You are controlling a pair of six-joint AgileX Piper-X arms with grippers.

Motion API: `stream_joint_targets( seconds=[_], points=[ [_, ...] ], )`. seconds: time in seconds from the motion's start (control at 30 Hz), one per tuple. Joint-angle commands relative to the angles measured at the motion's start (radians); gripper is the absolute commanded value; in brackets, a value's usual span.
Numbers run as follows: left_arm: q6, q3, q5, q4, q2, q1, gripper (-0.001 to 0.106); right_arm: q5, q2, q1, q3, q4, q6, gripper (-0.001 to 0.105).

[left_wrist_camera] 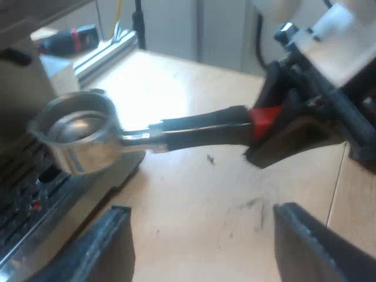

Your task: Grind coffee beans and then tamp

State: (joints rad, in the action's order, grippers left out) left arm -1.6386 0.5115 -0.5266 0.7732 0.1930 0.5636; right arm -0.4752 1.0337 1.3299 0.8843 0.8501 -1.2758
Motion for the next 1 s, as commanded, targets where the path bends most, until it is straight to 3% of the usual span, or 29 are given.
stream_joint_targets(
  seconds=[0.03,0.2,0.3,0.6,1.0],
  points=[
    [0.002,0.046,0.008,0.059,-0.002,0.004,0.056,-0.007,-0.052,0.003,-0.040,-0.046,-0.051,0.000],
    [0.002,0.145,0.059,0.211,-0.004,0.004,0.056,0.034,-0.098,0.001,-0.135,-0.144,-0.143,0.000],
    [0.002,0.173,0.087,0.273,-0.004,0.004,0.056,0.052,-0.098,0.001,-0.192,-0.197,-0.158,0.000],
    [-0.001,0.166,0.091,0.301,0.015,0.004,0.056,0.069,-0.070,0.001,-0.356,-0.402,-0.163,0.000],
    [-0.001,0.166,0.089,0.301,0.094,0.004,0.056,0.071,0.131,0.001,-0.370,-0.525,-0.161,0.000]
  ],
)
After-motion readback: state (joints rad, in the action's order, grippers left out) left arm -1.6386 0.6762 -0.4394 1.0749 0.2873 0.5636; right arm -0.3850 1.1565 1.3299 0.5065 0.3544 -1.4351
